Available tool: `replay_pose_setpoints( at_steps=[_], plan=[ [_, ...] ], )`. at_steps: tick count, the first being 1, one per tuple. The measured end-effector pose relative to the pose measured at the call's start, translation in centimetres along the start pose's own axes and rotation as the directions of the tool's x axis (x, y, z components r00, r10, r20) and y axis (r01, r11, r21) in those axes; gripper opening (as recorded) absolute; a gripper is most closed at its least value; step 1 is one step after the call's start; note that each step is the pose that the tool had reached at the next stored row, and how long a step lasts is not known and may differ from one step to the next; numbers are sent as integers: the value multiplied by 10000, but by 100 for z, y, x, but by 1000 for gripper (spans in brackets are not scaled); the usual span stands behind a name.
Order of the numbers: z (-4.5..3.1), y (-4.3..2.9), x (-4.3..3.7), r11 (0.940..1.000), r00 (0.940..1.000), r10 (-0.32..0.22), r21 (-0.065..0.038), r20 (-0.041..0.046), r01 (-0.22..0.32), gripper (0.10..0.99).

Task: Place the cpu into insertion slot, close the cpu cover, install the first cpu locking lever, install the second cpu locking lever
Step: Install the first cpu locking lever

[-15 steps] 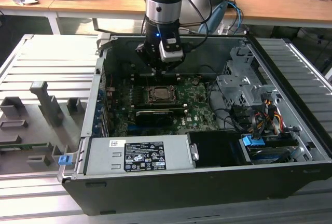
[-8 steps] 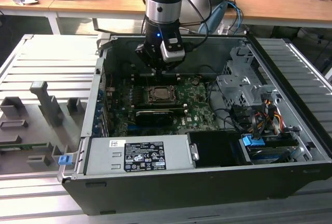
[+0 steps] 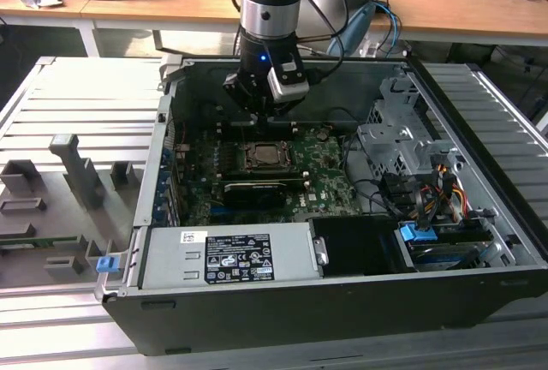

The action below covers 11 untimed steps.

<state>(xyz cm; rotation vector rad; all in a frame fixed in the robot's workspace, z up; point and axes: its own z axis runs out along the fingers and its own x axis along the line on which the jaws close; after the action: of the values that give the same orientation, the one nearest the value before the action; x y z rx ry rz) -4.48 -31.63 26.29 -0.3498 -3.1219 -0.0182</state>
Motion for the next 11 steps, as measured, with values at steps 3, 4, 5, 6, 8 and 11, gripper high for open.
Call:
replay_pose_setpoints(
  at_steps=[3, 4, 5, 6, 8, 11],
  plan=[
    [0, 0, 0, 9999, 9999, -172, 0, -2, 172, 106],
    [0, 0, 0, 9993, 9993, -369, 0, -4, 369, 106],
    [0, 0, 0, 9988, 9988, -498, 0, -6, 498, 106],
    [0, 0, 0, 9980, 9980, -633, 0, -7, 633, 106],
    [0, -1, 0, 9951, 9951, -987, 1, -11, 987, 106],
    [0, -1, -1, 9900, 9900, -1413, 0, -10, 1413, 106]
  ],
)
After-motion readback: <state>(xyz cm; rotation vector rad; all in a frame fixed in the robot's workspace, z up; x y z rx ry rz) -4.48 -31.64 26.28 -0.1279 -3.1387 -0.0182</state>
